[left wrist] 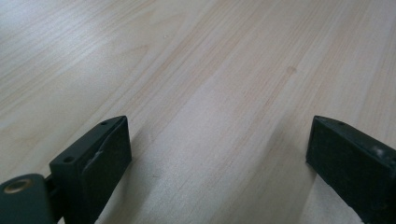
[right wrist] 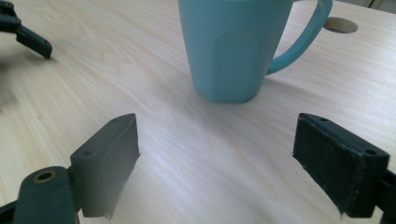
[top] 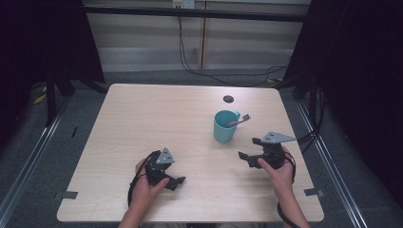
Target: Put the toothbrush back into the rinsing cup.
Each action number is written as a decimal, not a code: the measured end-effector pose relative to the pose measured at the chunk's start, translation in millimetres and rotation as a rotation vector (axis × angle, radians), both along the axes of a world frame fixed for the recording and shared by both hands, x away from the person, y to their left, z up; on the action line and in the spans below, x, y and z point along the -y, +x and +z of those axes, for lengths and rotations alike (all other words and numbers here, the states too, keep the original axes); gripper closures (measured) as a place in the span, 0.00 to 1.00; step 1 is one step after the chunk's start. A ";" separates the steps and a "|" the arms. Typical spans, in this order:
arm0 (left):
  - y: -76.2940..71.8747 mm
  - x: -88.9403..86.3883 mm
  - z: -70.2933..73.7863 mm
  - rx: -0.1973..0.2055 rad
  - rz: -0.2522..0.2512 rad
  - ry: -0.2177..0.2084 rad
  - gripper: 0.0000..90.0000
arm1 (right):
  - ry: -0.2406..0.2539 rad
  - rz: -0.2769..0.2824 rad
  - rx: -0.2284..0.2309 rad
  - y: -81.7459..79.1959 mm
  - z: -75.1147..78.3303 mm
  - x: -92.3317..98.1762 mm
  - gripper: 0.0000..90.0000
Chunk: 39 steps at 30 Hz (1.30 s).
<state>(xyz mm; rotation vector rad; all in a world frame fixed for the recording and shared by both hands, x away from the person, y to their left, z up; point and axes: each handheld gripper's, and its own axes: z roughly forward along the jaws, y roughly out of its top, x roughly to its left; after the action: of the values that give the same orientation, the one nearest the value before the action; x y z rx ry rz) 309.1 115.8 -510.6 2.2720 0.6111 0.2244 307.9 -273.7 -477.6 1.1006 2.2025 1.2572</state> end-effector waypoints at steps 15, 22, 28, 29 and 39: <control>0.0 0.0 0.0 0.000 0.000 0.000 0.07 | -0.082 0.032 -0.030 -16.3 -12.8 -4.6 0.15; 0.0 0.0 0.0 0.000 0.000 0.001 0.07 | -0.139 0.036 -0.046 -24.3 -21.0 -8.0 0.15; 0.0 0.0 0.0 0.000 0.000 0.000 0.07 | -0.171 0.038 -0.055 -26.7 -24.3 -7.8 0.15; 0.0 0.0 0.0 0.000 0.000 0.000 0.07 | -0.171 0.038 -0.055 -26.7 -24.3 -7.8 0.15; 0.0 0.0 0.0 0.000 0.000 0.000 0.07 | -0.188 0.034 -0.077 -30.4 -33.5 -3.5 0.15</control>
<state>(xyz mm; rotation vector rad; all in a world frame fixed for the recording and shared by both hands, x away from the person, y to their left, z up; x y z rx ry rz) 309.1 115.8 -510.6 2.2717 0.6115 0.2243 277.5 -270.2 -511.1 1.0579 2.3501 1.0110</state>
